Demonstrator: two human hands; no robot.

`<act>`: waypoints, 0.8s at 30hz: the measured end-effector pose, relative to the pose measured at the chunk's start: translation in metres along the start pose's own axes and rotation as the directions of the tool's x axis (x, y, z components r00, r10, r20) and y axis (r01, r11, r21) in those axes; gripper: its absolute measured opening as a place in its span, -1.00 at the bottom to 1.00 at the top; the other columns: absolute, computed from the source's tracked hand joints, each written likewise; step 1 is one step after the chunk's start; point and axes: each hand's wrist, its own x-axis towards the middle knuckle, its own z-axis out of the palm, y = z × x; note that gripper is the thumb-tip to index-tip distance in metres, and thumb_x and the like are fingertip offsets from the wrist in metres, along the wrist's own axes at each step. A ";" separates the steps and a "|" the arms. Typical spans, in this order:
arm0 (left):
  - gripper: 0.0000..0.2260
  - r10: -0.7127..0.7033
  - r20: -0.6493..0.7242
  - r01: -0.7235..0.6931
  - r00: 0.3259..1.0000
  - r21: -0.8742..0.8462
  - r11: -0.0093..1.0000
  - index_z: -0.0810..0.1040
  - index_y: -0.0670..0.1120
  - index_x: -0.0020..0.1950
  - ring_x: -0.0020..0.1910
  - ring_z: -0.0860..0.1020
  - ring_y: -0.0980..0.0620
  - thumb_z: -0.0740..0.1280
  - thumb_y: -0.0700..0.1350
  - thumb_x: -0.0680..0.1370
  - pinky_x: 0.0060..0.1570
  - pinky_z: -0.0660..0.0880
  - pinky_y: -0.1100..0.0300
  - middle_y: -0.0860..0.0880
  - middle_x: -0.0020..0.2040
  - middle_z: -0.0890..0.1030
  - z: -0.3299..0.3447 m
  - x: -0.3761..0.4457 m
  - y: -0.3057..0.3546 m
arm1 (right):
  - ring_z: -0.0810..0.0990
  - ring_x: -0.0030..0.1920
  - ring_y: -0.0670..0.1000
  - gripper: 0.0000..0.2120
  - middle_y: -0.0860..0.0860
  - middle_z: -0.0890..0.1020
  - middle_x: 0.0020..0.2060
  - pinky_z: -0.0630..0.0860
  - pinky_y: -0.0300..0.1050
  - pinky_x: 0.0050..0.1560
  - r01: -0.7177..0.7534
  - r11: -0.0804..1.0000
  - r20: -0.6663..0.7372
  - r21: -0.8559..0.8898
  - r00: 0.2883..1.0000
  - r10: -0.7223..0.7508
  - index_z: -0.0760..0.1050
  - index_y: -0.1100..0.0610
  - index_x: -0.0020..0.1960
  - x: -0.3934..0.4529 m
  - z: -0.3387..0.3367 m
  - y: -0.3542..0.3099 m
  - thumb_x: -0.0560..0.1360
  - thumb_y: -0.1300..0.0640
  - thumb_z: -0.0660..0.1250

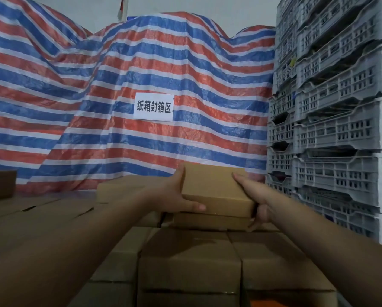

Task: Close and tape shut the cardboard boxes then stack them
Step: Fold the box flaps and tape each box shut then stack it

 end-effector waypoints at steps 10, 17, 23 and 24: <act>-0.39 0.064 -0.202 0.038 0.977 0.467 0.884 0.36 0.11 0.38 0.55 0.08 -0.18 0.19 0.44 0.46 0.47 0.02 -0.15 -0.10 0.48 0.34 0.012 0.043 -0.036 | 0.57 0.16 0.29 -0.45 0.22 0.59 0.18 0.54 0.33 0.08 -0.024 0.999 0.140 -0.044 0.990 0.030 0.49 0.10 0.27 0.074 0.016 -0.006 0.47 -0.28 0.37; -0.53 0.023 -0.248 0.097 0.968 0.460 0.883 0.37 0.07 0.44 0.38 0.37 -0.06 0.11 0.27 0.61 0.35 0.25 -0.04 -0.02 0.41 0.43 0.010 0.045 -0.044 | 0.62 0.07 0.21 -0.64 0.20 0.63 0.06 0.60 0.13 -0.01 0.062 0.998 0.178 0.000 0.982 -0.061 0.55 0.14 0.14 0.064 0.032 0.001 0.61 -0.15 0.23; -0.55 -0.037 -0.352 0.196 0.935 0.428 0.882 0.34 0.00 0.44 0.42 0.34 -0.11 0.15 0.20 0.63 0.44 0.19 -0.11 -0.07 0.42 0.42 0.019 0.031 -0.041 | 0.60 0.02 0.12 -0.62 0.10 0.62 0.02 0.56 -0.01 -0.01 0.230 0.957 0.099 -0.178 0.972 -0.215 0.50 0.13 0.20 0.036 0.040 0.004 0.68 -0.14 0.11; -0.56 -0.016 -0.371 0.186 0.928 0.426 0.885 0.34 -0.01 0.44 0.41 0.35 -0.11 0.16 0.17 0.63 0.43 0.22 -0.08 -0.07 0.41 0.42 0.019 0.025 -0.039 | 0.58 0.04 0.10 -0.65 0.07 0.61 0.07 0.54 -0.03 0.01 0.294 0.922 0.063 -0.252 0.956 -0.287 0.47 0.11 0.22 0.032 0.041 0.003 0.69 -0.12 0.10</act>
